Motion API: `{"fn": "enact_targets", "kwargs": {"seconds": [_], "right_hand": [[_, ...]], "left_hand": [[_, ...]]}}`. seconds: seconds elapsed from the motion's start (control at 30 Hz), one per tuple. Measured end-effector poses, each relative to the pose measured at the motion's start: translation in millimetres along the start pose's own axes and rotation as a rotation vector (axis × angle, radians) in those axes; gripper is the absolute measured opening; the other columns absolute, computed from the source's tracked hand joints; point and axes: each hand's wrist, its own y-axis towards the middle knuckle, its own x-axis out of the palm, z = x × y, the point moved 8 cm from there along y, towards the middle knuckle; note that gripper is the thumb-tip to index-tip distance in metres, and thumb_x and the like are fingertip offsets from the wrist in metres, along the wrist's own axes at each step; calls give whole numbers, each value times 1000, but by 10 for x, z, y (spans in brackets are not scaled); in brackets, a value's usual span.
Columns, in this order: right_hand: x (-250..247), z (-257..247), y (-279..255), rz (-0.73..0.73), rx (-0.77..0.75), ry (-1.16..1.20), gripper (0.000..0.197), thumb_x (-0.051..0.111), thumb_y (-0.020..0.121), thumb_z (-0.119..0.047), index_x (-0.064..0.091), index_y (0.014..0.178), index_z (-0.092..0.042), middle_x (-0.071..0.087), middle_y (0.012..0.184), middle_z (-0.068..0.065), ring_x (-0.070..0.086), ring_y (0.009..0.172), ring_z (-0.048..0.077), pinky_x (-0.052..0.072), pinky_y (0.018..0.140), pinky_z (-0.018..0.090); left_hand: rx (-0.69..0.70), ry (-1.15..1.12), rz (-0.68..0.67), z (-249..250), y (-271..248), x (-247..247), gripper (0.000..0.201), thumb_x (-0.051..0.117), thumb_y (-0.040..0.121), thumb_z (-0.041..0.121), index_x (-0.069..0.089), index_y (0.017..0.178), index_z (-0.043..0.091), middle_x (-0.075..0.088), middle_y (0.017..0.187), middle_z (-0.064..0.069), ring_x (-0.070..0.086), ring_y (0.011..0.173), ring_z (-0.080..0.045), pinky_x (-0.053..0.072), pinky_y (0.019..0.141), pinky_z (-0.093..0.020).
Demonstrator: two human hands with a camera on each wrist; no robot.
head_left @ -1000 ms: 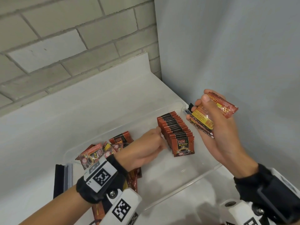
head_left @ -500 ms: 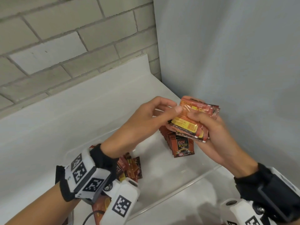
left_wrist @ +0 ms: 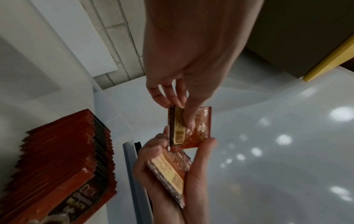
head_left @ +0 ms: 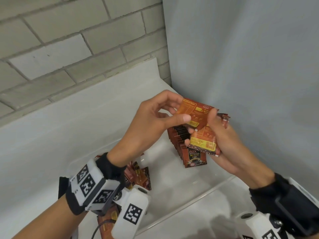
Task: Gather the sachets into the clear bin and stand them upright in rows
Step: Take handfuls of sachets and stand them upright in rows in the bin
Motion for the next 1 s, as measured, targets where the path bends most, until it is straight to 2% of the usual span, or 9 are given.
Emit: {"fn": "enact_targets", "kwargs": {"seconds": [0.13,0.23,0.3,0.4,0.53,0.63,0.77,0.9,1.0], "right_hand": [[69,84,21,-90,105,61,106,72,39,-81,60,117,-10,63,83,9,65,73,19,57,66,36],[135,79,-21,-166,146,123,94,72,45,-78,67,112,-12,62,80,12,63,69,19,56,62,33],[131,81,-49,-159,159,110,79,79,57,-64,66,115,-12,66,86,15,63,68,21,56,60,32],[66,87,-55,-91,154,59,60,78,73,-33,61,125,-9,66,116,22,63,83,27,54,60,32],[4,46,-31,-16,119,51,43,69,74,-17,64,116,-12,72,106,14,69,83,23,58,63,33],[-59,37,-15,32,103,52,54,78,62,-19,64,114,-11,72,104,14,72,85,24,59,71,34],[-50,6,-15,24,64,44,52,75,69,-9,59,118,-3,71,104,17,71,86,27,58,72,34],[-22,-14,-21,7,36,-15,47,66,73,-11,59,119,1,70,108,19,70,91,28,58,77,35],[8,-64,-16,2,-13,26,41,62,84,-19,60,122,-3,69,112,14,67,92,23,54,77,32]], "left_hand": [[109,24,-89,65,15,3,15,76,78,9,64,82,19,67,85,3,62,89,-16,47,79,-32],[172,111,-158,45,17,25,8,72,79,18,66,81,24,69,91,9,59,97,-20,43,83,-31],[184,145,-177,-5,14,32,10,70,79,17,66,79,27,70,93,15,54,101,-16,44,87,-36],[184,143,-181,-69,13,23,22,69,79,8,66,72,29,71,95,15,52,106,-15,44,94,-45],[173,53,-148,-72,21,-2,17,59,91,8,68,88,22,68,112,4,55,115,-20,47,95,-45],[85,23,-43,-104,54,-76,12,49,99,10,59,104,15,63,113,1,61,102,-8,50,84,-26],[-63,-52,-142,-209,18,22,37,63,83,40,47,112,22,57,103,1,64,82,-13,53,73,-28],[-64,-60,-209,-196,-34,137,44,77,79,12,48,108,28,55,104,2,64,91,-30,56,77,-38],[28,-1,-201,-62,-8,107,22,67,86,1,62,105,10,62,104,-2,62,88,-24,53,77,-32]]}}
